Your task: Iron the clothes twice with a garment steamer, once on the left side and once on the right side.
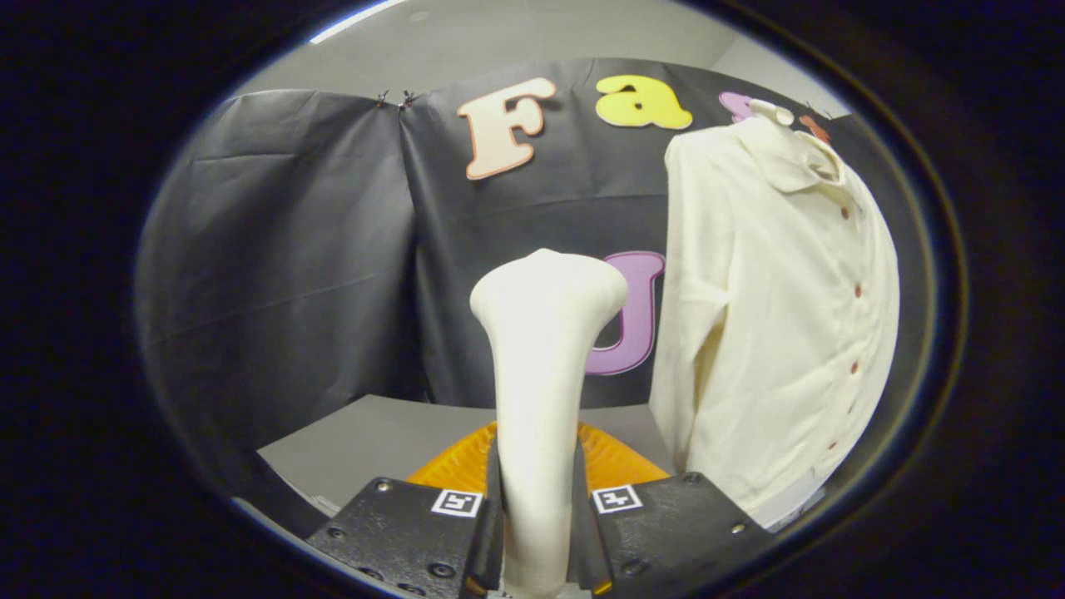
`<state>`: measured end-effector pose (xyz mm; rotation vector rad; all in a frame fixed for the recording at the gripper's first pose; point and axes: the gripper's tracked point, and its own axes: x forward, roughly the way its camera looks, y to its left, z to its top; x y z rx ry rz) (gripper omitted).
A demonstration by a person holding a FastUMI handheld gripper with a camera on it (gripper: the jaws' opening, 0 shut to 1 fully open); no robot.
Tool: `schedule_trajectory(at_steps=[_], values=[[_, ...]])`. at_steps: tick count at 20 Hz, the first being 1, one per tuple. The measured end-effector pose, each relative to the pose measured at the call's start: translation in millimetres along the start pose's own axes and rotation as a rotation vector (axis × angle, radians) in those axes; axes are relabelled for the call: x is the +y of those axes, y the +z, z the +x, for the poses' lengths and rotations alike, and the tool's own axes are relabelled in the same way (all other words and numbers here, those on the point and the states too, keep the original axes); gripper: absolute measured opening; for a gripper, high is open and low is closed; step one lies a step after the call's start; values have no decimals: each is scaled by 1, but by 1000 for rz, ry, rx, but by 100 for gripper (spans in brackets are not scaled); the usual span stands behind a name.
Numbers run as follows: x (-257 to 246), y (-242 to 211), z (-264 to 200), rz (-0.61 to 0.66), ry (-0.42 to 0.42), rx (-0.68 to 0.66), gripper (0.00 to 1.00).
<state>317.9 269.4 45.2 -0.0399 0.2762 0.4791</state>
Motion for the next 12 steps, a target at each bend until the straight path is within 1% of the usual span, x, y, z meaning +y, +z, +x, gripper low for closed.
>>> schedule_trajectory(at_steps=[2, 4, 6, 10, 12], values=[[-27, 20, -11, 18, -26, -51, 35], [-49, 32, -18, 31, -32, -82, 36], [-78, 43, -23, 1, -72, -106, 36], [-131, 51, -21, -38, -160, -121, 37], [-154, 53, -19, -33, -208, -138, 37]])
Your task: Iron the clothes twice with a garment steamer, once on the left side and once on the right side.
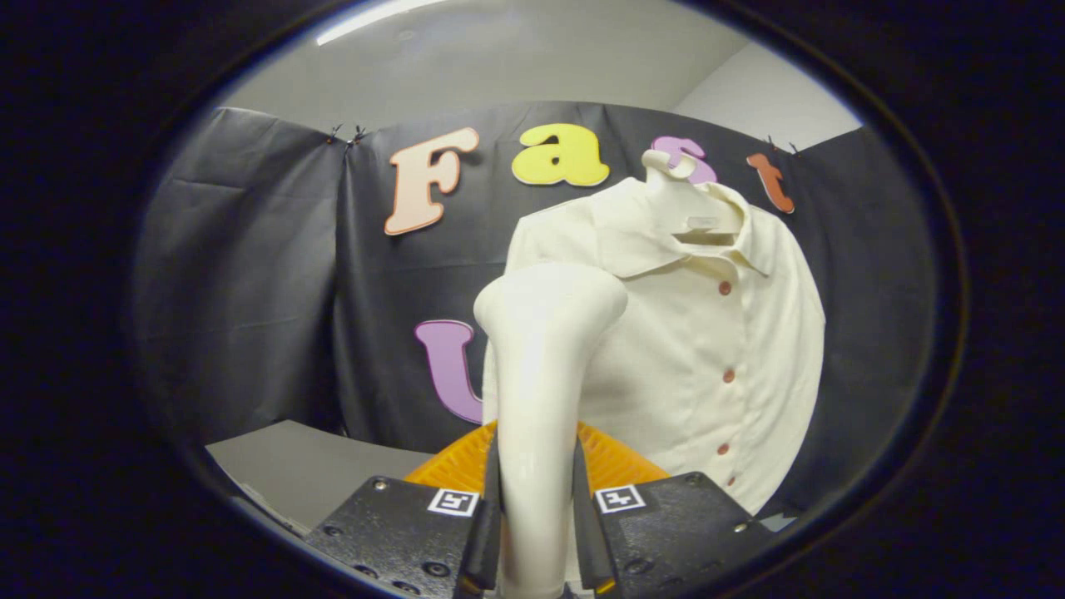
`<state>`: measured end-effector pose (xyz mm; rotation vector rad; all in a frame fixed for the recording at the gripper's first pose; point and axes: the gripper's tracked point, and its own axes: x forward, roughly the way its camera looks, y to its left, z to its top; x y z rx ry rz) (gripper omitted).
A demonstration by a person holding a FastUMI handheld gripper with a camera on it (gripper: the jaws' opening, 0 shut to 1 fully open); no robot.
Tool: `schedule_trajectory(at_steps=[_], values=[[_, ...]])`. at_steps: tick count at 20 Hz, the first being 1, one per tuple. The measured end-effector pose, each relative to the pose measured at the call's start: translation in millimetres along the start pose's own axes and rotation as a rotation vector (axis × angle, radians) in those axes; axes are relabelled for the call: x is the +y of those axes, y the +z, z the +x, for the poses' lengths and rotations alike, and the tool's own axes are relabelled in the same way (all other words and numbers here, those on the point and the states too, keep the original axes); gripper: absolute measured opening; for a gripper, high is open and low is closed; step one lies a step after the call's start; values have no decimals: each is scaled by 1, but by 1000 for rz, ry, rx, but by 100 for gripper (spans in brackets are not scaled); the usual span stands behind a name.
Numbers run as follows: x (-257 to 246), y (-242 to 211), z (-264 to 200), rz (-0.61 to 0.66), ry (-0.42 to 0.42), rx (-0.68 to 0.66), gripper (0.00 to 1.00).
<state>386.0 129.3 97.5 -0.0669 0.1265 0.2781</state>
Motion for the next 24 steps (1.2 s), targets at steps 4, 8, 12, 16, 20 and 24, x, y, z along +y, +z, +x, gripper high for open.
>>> schedule_trajectory(at_steps=[4, 8, 12, 16, 20, 24], values=[[-39, 5, 6, 80, -68, -63, 37], [-51, -15, 8, 121, -35, -25, 37], [-52, -48, 4, 92, -4, 33, 37], [-52, -75, -1, 88, 9, 55, 37], [-57, -103, -9, 118, 6, 71, 37], [-63, -135, -18, 138, 10, 107, 37]])
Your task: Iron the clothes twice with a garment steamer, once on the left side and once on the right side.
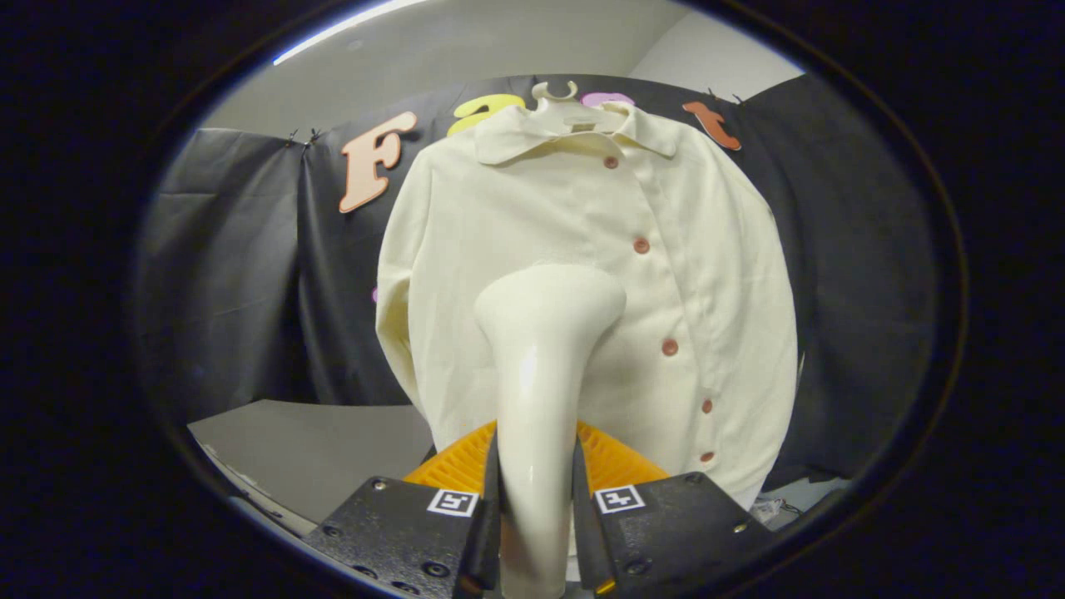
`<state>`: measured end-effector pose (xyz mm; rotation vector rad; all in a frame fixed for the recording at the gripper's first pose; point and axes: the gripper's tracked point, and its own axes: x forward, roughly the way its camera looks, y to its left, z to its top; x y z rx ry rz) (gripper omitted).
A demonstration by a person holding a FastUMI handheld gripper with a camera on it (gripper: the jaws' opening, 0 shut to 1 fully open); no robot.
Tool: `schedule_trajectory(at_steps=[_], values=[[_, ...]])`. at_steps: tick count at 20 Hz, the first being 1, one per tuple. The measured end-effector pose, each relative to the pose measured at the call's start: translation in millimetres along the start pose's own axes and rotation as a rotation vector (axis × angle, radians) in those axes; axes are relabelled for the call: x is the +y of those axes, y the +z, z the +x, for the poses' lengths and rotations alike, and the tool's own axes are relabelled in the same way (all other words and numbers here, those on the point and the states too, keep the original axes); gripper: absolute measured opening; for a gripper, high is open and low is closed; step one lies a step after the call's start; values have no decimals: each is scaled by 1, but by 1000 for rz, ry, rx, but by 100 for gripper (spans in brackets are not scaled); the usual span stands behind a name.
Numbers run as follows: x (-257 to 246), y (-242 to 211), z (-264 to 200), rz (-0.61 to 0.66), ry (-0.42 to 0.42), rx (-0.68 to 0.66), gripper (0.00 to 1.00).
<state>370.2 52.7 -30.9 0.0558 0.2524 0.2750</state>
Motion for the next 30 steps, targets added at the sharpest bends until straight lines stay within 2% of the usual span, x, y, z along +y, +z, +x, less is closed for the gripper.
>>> schedule_trajectory(at_steps=[8, 20, 26, 30], values=[[-22, -77, -11, -14, -9, 105, 37], [-35, -224, -33, 53, 46, 267, 37], [-43, -251, -33, 97, 38, 274, 35], [-41, -245, -53, 78, 50, 296, 35]])
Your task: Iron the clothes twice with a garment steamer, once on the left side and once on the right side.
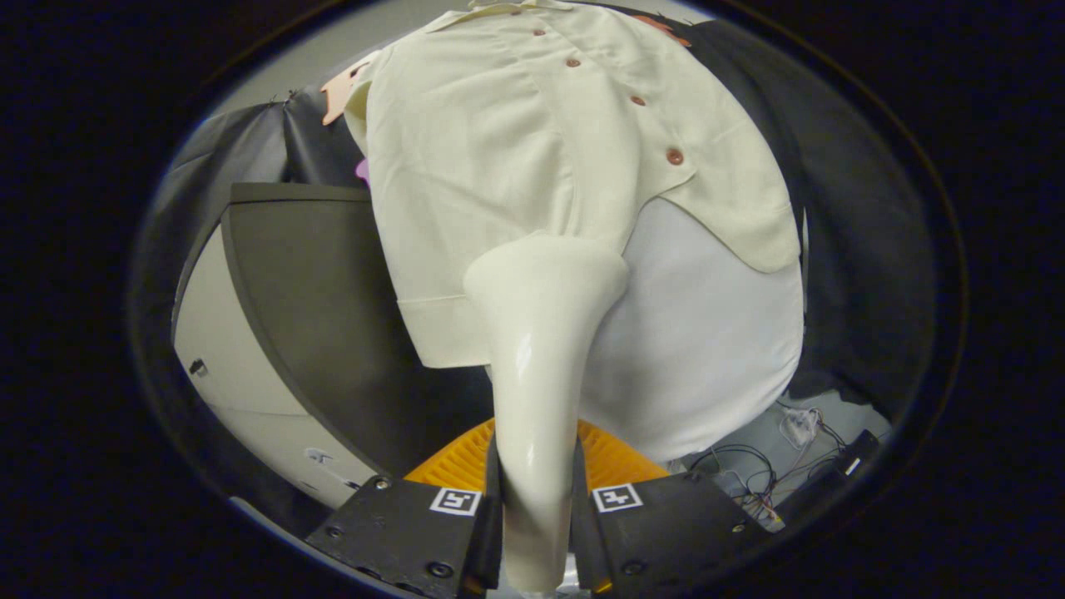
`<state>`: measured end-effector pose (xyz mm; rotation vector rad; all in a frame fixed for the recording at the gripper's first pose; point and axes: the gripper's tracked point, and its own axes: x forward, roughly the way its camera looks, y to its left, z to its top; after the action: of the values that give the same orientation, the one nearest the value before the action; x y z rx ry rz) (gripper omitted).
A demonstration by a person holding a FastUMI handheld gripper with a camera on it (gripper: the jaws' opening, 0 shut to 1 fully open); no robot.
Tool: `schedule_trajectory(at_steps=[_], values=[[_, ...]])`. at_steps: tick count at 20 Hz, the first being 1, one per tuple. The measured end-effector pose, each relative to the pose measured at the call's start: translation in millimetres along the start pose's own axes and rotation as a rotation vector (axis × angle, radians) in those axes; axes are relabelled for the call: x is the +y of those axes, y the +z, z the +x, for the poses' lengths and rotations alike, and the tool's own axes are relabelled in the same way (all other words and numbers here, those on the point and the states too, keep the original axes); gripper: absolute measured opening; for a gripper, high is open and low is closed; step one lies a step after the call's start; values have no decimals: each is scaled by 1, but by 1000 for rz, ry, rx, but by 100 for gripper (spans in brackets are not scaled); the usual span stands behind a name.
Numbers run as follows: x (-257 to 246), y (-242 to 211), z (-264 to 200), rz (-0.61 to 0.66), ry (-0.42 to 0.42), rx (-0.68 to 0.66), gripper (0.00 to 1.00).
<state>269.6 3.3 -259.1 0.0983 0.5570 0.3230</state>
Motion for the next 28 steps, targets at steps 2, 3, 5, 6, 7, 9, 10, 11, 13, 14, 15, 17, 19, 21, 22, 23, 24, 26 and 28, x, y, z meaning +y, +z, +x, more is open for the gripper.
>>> schedule_trajectory(at_steps=[2, 3, 5, 6, 7, 9, 10, 11, 13, 14, 15, 17, 19, 21, 22, 23, 24, 26, 28], values=[[3, 19, -20, -7, 20, -32, 35], [4, 32, -29, -13, 25, -51, 35], [-1, 73, -46, -30, 28, -103, 34], [-3, 99, -58, -43, 22, -135, 34], [-7, 123, -65, -50, 17, -169, 34], [-15, 165, -81, -60, 4, -229, 34], [-21, 186, -90, -64, -6, -254, 34], [-27, 207, -99, -64, -20, -285, 34], [-43, 247, -112, -65, -57, -332, 34], [-51, 267, -118, -61, -80, -361, 34], [-59, 286, -122, -56, -101, -381, 34], [-71, 325, -125, -43, -133, -426, 34], [-79, 362, -121, -29, -159, -463, 34], [-86, 390, -113, -26, -185, -482, 34], [-91, 401, -106, -22, -201, -492, 34], [-97, 409, -100, -15, -214, -489, 34], [-101, 414, -94, -3, -222, -484, 34], [-104, 422, -85, 5, -223, -474, 34], [-103, 423, -75, 25, -195, -467, 34]])
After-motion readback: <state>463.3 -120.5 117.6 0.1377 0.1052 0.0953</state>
